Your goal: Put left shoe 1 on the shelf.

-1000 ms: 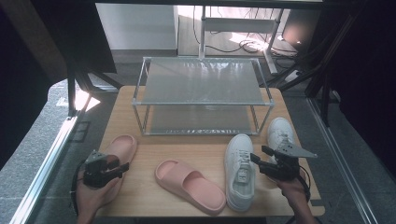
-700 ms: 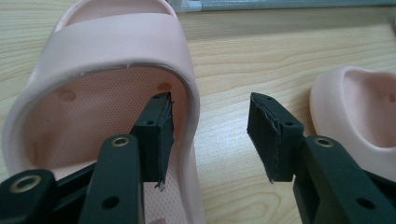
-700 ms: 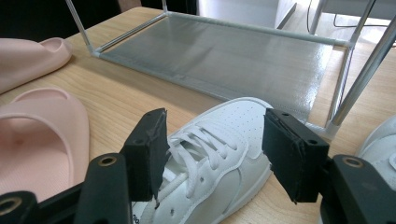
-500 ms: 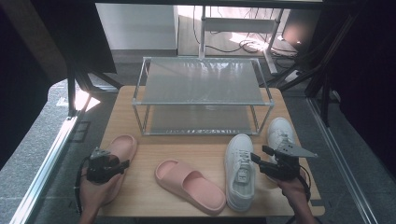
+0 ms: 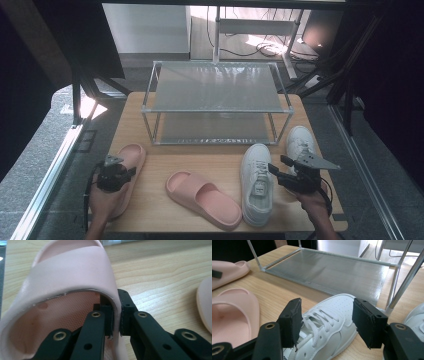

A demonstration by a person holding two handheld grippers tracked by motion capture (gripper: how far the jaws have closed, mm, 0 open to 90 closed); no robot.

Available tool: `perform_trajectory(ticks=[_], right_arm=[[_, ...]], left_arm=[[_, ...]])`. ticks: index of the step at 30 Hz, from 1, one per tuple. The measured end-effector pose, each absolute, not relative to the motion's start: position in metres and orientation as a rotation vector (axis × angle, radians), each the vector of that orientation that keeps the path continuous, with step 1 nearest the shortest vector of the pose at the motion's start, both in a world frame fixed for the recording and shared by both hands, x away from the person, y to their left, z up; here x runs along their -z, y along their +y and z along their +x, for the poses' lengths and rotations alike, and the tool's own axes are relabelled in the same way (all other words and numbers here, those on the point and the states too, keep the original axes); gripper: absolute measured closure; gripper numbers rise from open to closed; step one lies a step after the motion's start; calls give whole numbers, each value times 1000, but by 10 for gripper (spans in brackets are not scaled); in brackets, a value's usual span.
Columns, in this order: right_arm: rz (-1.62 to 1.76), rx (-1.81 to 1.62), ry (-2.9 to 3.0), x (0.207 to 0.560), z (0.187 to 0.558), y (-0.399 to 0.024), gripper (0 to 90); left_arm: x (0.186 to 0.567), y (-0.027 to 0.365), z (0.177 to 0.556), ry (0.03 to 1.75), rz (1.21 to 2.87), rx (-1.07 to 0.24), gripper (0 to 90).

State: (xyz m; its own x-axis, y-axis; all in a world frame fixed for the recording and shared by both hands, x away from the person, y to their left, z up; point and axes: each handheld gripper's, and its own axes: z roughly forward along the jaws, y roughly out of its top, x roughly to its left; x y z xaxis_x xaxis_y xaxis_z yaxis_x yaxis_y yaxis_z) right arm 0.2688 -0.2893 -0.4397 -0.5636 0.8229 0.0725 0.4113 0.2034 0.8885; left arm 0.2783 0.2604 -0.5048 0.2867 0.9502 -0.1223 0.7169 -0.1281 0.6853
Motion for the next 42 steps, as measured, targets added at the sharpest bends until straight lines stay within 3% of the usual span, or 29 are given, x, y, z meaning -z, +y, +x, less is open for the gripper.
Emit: perform_trajectory(ticks=[7,22,42], right_arm=[[1148,-1321,2053,439,268,-291,416],[1151,-1333,2026,436,267,-293,417],[1154,-1329,2039,439,269,-293,415]], left_arm=[[484,258,271,1432,1887,-491,851],[450,214,257,1226,1930,-448,850],[449,168,325,1158,1984,-413,850]])
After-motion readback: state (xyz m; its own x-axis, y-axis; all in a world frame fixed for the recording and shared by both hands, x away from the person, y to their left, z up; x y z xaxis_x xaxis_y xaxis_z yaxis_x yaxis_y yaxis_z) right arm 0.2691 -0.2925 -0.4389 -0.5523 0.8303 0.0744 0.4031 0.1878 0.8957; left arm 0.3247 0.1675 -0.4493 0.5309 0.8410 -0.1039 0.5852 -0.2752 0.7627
